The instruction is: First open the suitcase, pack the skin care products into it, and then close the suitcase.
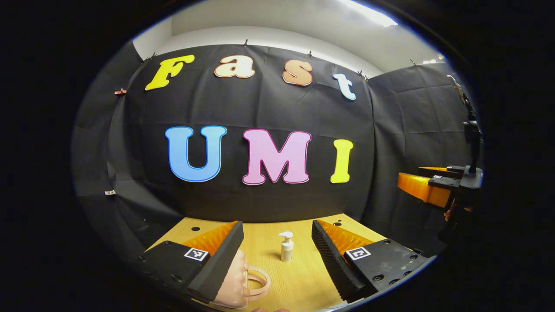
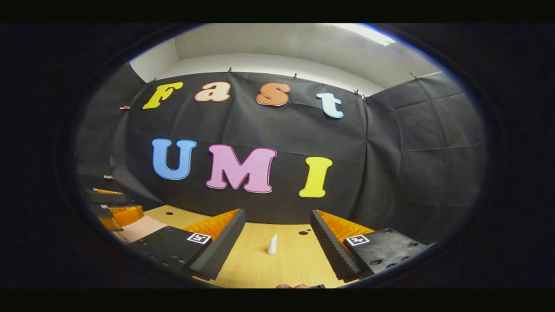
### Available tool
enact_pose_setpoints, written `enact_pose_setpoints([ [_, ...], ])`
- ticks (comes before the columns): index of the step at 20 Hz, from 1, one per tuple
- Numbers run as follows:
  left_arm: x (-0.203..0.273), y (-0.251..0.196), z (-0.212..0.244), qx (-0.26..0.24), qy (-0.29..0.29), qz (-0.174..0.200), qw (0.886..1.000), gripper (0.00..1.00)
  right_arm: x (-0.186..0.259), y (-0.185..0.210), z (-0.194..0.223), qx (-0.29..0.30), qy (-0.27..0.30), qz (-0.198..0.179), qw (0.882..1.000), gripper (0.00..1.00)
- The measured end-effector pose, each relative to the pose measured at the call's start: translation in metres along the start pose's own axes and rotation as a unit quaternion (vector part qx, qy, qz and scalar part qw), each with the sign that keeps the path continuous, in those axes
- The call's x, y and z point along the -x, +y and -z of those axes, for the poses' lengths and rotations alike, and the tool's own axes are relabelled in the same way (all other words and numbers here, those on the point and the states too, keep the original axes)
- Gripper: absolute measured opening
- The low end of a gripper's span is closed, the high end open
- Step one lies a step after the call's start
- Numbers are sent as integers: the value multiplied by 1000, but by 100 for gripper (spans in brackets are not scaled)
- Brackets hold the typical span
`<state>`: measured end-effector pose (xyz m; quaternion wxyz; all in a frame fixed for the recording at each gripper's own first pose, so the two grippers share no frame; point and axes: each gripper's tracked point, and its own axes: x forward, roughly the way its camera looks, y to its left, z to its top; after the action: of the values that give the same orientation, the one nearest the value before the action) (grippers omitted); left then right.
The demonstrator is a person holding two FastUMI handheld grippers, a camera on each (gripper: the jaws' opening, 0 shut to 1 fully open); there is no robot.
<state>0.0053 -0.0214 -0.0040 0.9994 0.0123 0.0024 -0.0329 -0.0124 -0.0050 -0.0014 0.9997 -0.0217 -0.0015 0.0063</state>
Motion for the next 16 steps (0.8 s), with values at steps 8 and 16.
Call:
enact_pose_setpoints([
  [8, 6, 1, 13, -29, 9, 13, 999, 99, 3, 5, -5, 13, -4, 8, 1000, 94],
  [16, -4, -4, 103, 9, 126, 41, 991, 99, 17, 17, -9, 14, -6, -1, 1000, 96],
])
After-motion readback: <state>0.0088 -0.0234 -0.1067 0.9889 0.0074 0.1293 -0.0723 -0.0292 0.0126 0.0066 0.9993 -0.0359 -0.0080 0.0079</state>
